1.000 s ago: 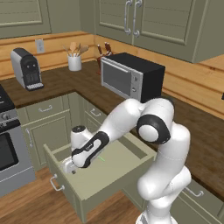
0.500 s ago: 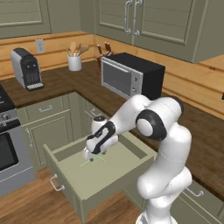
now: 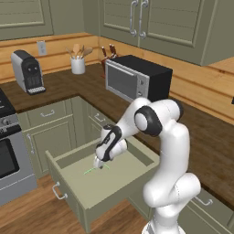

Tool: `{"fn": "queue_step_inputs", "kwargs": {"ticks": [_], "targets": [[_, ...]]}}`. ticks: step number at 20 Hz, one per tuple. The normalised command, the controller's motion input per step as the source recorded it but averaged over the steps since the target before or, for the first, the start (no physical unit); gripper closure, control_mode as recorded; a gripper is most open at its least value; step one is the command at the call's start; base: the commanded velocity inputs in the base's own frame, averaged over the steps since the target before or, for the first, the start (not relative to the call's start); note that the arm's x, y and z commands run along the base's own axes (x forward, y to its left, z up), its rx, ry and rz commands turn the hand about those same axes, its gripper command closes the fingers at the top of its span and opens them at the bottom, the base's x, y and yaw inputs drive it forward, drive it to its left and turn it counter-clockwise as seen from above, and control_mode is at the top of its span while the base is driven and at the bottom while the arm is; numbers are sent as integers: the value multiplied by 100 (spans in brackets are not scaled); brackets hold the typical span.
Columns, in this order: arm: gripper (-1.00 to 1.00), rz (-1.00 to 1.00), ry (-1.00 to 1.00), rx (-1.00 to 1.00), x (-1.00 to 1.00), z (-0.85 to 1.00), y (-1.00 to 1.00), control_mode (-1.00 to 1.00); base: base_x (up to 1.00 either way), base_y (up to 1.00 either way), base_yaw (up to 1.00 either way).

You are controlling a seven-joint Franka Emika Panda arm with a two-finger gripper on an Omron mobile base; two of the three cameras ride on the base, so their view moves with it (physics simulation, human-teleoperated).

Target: Take a straw from the drawer in front and place it inside the glass cup on the dining counter.

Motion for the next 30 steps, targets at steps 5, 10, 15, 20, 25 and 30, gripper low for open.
{"fn": "queue_step_inputs", "kwargs": {"ticks": [5,10,15,20,25,30], "targets": [[-100,13,0,-1,39,-34,0,-100,0,0,0],[-100,10,0,-2,38,-28,0,-100,0,0,0],[-100,5,0,-4,9,-32,0,-100,0,0,0],[-100,2,-1,-5,0,-36,0,-100,0,0,0],[100,1,-1,-4,-2,-41,0,-100,0,0,0],[100,0,0,-1,0,-43,0,-100,0,0,0]]}}
